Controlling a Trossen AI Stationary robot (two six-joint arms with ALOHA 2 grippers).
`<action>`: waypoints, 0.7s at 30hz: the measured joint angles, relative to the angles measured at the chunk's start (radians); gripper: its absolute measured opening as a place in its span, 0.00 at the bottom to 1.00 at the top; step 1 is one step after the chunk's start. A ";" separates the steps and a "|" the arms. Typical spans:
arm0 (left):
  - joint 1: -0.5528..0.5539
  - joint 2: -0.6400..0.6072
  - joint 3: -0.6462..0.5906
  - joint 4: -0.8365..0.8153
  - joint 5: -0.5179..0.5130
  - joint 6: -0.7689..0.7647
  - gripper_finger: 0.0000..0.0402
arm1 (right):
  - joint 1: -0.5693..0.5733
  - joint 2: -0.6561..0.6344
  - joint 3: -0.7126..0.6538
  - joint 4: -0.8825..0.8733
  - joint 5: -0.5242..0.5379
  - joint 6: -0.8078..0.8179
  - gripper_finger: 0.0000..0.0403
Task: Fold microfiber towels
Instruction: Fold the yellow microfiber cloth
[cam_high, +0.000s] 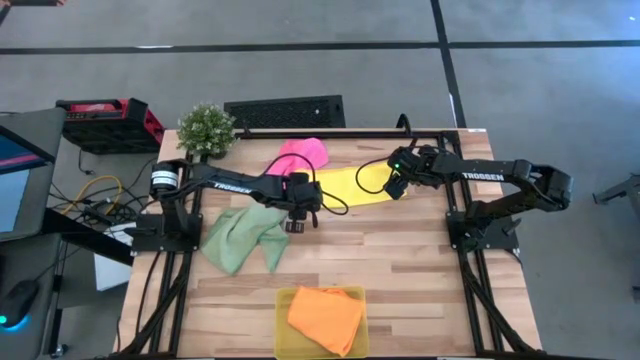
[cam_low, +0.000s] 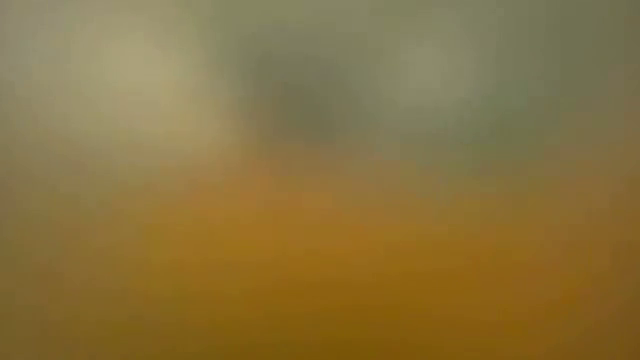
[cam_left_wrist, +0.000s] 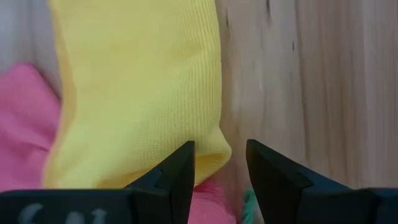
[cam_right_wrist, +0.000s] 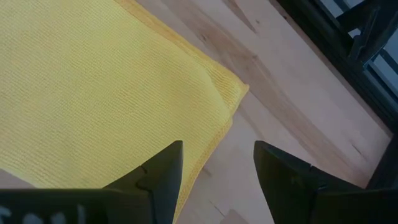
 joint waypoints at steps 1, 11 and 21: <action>0.000 0.000 -0.009 0.003 0.002 -0.007 0.34 | 0.000 0.000 0.000 0.000 0.000 0.000 0.55; 0.000 0.000 -0.071 0.104 -0.007 -0.009 0.34 | 0.000 0.000 0.000 0.000 0.000 0.000 0.55; 0.008 0.001 -0.073 0.107 -0.025 -0.010 0.34 | 0.000 0.000 0.000 0.000 0.000 0.001 0.55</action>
